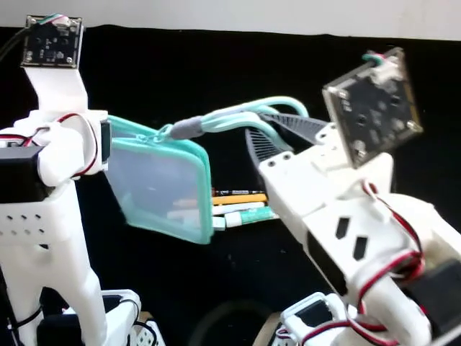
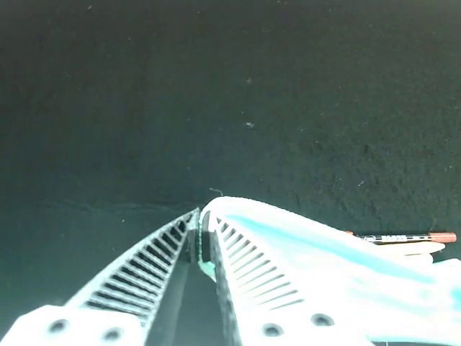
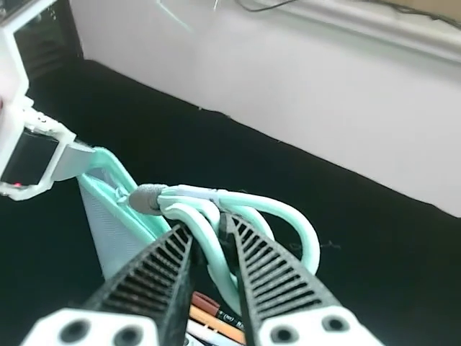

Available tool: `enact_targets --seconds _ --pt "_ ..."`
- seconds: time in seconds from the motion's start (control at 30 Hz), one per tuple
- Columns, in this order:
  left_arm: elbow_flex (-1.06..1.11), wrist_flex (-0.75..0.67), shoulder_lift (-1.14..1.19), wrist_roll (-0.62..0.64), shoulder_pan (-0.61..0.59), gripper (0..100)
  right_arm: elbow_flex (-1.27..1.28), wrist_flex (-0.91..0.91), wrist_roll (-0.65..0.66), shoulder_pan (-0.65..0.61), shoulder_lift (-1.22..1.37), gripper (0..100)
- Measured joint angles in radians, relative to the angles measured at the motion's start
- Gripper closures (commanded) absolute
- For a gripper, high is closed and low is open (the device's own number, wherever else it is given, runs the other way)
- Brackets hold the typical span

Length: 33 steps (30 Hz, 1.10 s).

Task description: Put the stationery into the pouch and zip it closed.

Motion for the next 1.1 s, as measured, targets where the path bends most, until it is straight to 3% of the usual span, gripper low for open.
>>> enact_targets --seconds 0.33,0.6,1.1 --pt "0.000 0.000 0.000 0.038 -0.048 99 0.000 0.000 0.000 0.008 -0.009 99.1" --pt "0.006 -0.003 0.000 0.040 -0.066 99 0.000 0.000 0.002 0.109 -0.011 99.1" --pt "0.100 -0.077 -0.002 0.069 -0.075 99 0.100 0.000 0.002 0.115 -0.012 99.1"
